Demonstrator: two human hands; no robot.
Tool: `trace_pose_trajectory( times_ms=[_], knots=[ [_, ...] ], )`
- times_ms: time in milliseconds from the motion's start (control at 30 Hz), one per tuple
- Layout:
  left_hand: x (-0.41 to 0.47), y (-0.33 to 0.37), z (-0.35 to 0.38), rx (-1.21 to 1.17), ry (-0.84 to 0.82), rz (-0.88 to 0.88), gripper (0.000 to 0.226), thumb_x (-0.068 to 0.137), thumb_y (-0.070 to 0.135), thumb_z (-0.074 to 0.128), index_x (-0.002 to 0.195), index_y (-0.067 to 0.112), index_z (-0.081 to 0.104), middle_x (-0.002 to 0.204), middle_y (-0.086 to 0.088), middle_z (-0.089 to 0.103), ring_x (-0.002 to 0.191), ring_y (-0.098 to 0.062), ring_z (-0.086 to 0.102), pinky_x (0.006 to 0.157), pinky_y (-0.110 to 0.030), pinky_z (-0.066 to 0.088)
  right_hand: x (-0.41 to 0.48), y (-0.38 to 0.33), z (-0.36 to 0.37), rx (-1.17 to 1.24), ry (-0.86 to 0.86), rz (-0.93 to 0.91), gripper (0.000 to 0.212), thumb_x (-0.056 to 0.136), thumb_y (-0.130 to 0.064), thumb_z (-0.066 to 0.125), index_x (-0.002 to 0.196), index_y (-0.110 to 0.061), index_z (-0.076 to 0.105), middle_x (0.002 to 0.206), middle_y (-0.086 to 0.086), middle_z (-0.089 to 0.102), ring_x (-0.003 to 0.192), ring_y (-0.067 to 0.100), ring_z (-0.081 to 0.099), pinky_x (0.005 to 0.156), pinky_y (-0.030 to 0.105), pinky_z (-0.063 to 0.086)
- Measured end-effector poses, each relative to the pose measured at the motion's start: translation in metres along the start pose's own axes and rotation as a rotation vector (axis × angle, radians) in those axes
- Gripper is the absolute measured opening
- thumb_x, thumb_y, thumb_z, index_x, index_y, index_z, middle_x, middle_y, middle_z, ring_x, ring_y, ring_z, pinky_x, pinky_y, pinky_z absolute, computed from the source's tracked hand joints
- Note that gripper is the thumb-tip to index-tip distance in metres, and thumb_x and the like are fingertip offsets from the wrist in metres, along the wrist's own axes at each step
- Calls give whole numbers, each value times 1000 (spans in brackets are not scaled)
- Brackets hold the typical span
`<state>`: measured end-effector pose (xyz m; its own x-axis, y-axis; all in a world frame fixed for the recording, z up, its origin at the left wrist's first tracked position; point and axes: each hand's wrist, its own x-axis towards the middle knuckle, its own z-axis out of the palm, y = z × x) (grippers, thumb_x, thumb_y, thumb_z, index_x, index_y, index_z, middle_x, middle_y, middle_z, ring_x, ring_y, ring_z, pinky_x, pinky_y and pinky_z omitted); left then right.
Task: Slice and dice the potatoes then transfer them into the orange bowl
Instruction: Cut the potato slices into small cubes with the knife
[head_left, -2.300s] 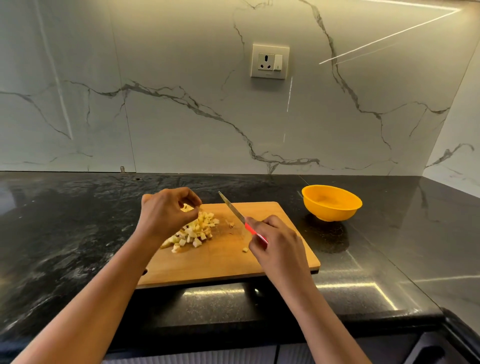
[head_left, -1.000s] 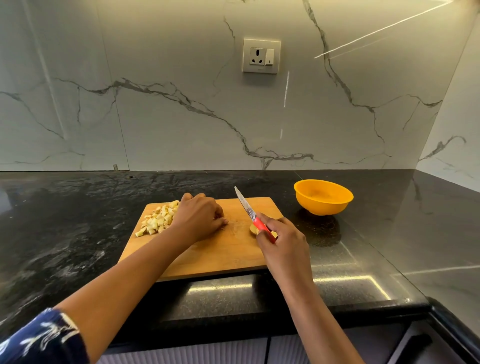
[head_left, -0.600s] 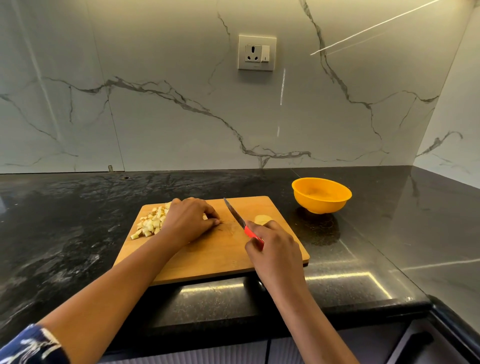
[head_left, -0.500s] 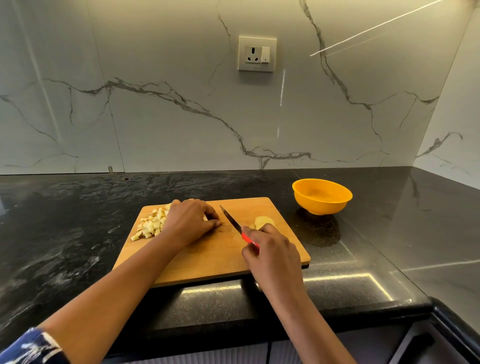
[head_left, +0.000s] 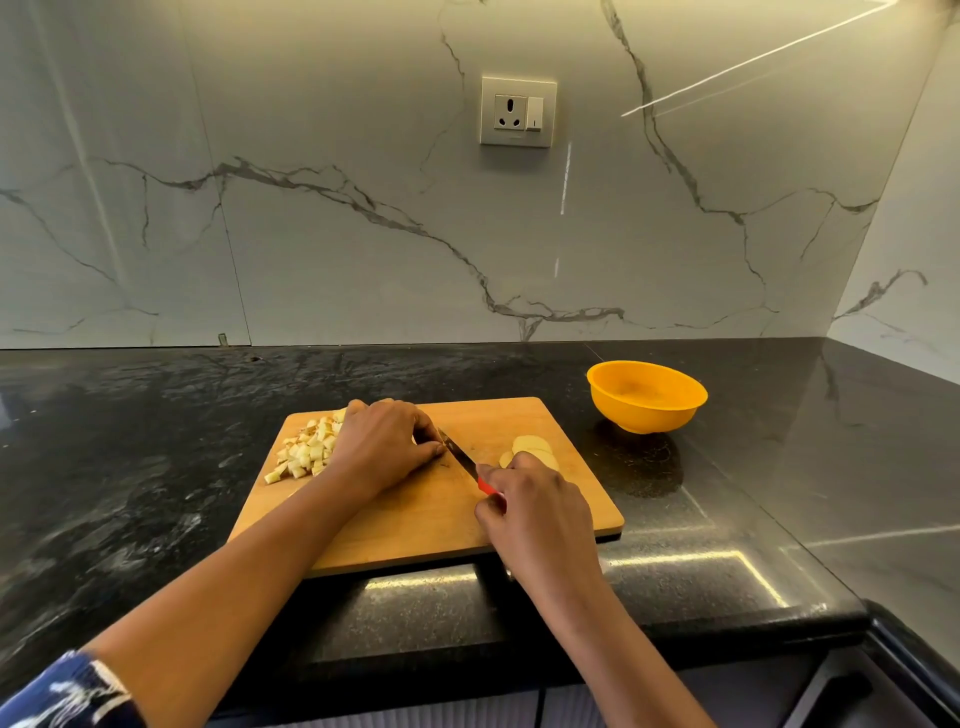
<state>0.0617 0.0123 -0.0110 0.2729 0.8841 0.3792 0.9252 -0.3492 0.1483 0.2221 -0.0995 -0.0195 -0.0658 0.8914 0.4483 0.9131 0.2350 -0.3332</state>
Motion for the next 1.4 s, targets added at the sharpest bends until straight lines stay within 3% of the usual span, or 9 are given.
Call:
trace_pose_trajectory(
  times_ms=[500,667,733,800,933,1100,1233,1333,1400],
  knots=[
    [-4,2,-3,63,83,50,25,88,51,54,102,33,66,103,13,64,96,-7,52,81,-27,28,14,-6,-1,-39,-94,-23,42,95,-32,54,137,-28,50,120,-3,54,104,12,55,79,22,41],
    [-8,-16,-28,-281,349,-36,7,81,36,69,87,32,69,80,16,67,75,0,61,86,-38,49,-7,0,0,-32,25,-30,45,97,-35,49,141,-36,42,116,-9,50,97,8,55,72,19,37],
    [-12,-22,-46,-402,410,-51,8,78,29,74,86,28,70,75,15,67,70,3,62,75,-26,54,-8,1,0,-17,61,-27,47,96,-32,50,142,-36,40,118,-9,49,95,8,56,71,18,36],
    [-16,-30,-59,-472,363,-56,10,78,23,75,86,24,70,77,14,67,73,3,62,70,-17,51,-8,1,1,-17,80,-33,48,95,-27,54,141,-36,44,117,-7,49,94,10,57,71,19,38],
    [-16,-45,-64,-232,31,-129,13,81,29,71,85,39,64,86,19,64,91,-7,60,94,-45,43,-9,-2,9,-7,113,-54,52,68,-12,82,116,-29,69,97,-5,58,79,10,60,58,17,43],
    [-12,-50,-58,-233,219,-111,15,84,22,67,89,37,67,77,19,63,78,-3,61,88,-47,50,-9,-3,9,-24,176,-67,59,52,-7,90,105,-26,74,91,-5,58,74,10,60,46,15,42],
    [-14,-25,-45,-208,105,80,23,88,33,62,111,31,64,95,11,66,86,-3,59,86,-33,52,-10,4,6,0,226,29,53,66,-8,83,114,-27,70,99,-5,56,81,12,59,54,15,37],
    [-15,5,-26,53,-217,274,40,96,44,43,135,38,43,135,14,49,128,-10,39,106,-37,30,-9,12,-2,-9,215,88,50,89,-17,64,135,-34,53,118,-8,46,105,9,52,71,16,37],
    [-12,12,-18,253,-337,305,42,99,48,30,139,39,38,144,16,41,135,-9,30,112,-42,15,-9,16,-5,7,199,120,50,93,-21,59,139,-38,46,121,-10,41,110,6,47,78,16,38]
  ],
)
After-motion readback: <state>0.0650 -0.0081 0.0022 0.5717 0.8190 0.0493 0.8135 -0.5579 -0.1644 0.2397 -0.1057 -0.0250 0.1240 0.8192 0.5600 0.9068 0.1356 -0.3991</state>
